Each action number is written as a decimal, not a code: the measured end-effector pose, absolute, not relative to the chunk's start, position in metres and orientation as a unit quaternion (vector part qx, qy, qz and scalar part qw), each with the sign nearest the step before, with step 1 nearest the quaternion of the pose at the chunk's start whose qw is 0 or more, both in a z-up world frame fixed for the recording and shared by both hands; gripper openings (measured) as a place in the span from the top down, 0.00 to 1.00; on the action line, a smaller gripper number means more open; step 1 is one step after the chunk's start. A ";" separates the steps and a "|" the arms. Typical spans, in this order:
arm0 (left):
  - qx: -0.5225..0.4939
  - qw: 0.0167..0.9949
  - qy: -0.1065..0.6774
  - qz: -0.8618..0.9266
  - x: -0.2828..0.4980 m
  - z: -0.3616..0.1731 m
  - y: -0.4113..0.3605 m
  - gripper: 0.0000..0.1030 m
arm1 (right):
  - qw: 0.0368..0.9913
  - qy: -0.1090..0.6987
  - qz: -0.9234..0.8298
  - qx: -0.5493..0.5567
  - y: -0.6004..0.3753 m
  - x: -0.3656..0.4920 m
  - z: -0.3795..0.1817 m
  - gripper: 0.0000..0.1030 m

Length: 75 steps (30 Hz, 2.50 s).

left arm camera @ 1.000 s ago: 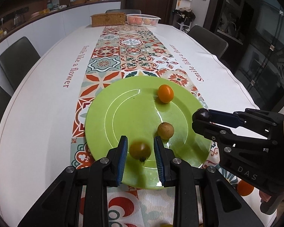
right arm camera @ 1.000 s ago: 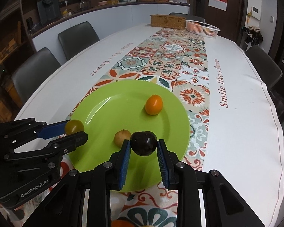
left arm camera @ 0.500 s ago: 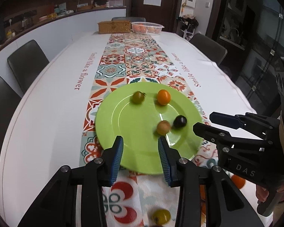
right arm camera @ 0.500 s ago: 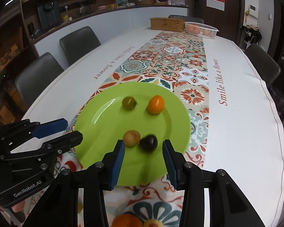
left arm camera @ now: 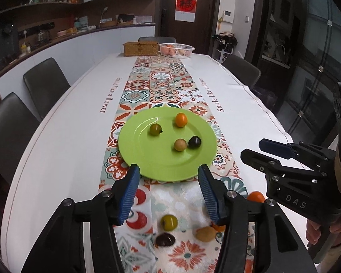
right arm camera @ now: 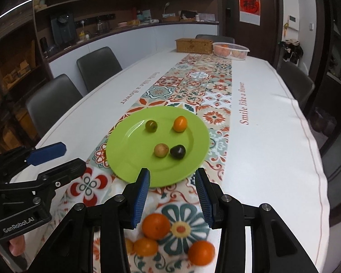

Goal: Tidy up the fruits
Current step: 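Move both grippers back toward the remaining oranges on the runner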

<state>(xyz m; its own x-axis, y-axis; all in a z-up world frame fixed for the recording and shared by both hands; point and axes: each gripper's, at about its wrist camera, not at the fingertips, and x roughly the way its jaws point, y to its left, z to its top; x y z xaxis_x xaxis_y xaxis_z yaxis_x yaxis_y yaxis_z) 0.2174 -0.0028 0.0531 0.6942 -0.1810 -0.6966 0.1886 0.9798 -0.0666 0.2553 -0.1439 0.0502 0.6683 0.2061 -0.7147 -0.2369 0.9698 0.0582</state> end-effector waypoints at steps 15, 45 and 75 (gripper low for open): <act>0.002 0.911 0.396 -0.118 0.176 0.034 -0.027 0.47 | 0.905 0.411 0.106 -0.008 -0.171 0.204 0.034 0.53; 0.113 0.848 0.464 -0.229 0.185 -0.031 -0.087 0.52 | 0.870 0.479 0.113 -0.040 -0.194 0.196 -0.022 0.53; 0.123 0.840 0.483 -0.216 0.200 -0.047 -0.092 0.69 | 0.852 0.504 0.142 -0.025 -0.188 0.224 -0.045 0.59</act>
